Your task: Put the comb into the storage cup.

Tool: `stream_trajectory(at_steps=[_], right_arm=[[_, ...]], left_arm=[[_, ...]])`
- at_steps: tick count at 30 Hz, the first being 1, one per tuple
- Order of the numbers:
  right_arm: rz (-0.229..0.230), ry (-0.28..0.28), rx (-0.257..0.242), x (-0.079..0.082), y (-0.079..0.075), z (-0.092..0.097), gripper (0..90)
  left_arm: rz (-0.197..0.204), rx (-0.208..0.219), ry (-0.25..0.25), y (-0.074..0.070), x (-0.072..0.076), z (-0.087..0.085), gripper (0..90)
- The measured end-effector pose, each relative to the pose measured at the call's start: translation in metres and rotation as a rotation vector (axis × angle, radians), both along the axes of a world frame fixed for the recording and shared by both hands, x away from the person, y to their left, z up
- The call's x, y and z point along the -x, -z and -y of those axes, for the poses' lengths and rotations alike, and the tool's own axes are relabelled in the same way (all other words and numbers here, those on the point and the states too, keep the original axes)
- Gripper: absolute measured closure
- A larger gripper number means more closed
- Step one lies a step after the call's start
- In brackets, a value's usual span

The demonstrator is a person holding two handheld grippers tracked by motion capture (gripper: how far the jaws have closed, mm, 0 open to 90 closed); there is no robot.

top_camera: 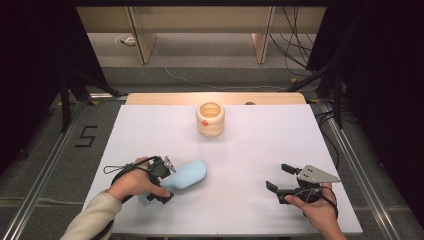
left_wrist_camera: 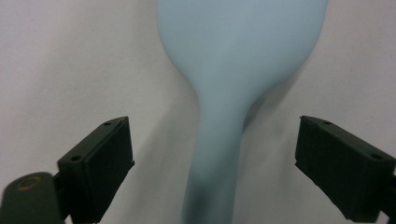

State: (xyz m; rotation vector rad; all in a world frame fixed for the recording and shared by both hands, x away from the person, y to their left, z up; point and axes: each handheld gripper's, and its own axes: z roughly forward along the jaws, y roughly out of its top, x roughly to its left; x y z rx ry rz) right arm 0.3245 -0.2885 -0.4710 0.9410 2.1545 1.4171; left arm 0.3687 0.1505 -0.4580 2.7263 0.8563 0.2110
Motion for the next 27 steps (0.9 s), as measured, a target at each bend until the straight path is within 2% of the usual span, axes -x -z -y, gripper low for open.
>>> stream_trajectory(at_steps=[6, 9, 11, 18, 19, 24, 25, 27], right_arm=[[-0.001, 0.0, -0.001, 0.0, 0.0, 0.0, 15.6], [0.001, 0.0, -0.001, 0.0, 0.0, 0.0, 15.6], [-0.001, -0.001, 0.0, 0.0, 0.0, 0.0, 15.6], [-0.002, 0.0, -0.001, 0.0, 0.0, 0.0, 15.6], [-0.002, 0.0, -0.001, 0.0, 0.0, 0.0, 15.5], [0.003, 0.005, -0.003, 0.0, 0.0, 0.0, 15.5], [0.004, 0.007, -0.005, 0.0, 0.0, 0.0, 15.6], [0.002, 0.007, -0.003, 0.0, 0.0, 0.001, 15.6]], left_arm=[[-0.027, -0.022, 0.034, 0.0, -0.002, 0.005, 17.1], [-0.036, -0.028, 0.032, 0.0, -0.004, 0.009, 25.9], [-0.055, -0.045, 0.037, 0.001, -0.005, 0.011, 26.7], [-0.063, -0.07, 0.057, 0.002, -0.008, 0.013, 32.7], [-0.065, -0.066, 0.053, 0.003, -0.008, 0.014, 35.9], [-0.072, -0.07, 0.049, 0.002, -0.01, 0.015, 39.3], [-0.076, -0.085, 0.054, 0.001, -0.012, 0.016, 40.5], [-0.08, -0.088, 0.052, 0.001, -0.013, 0.017, 42.1]])
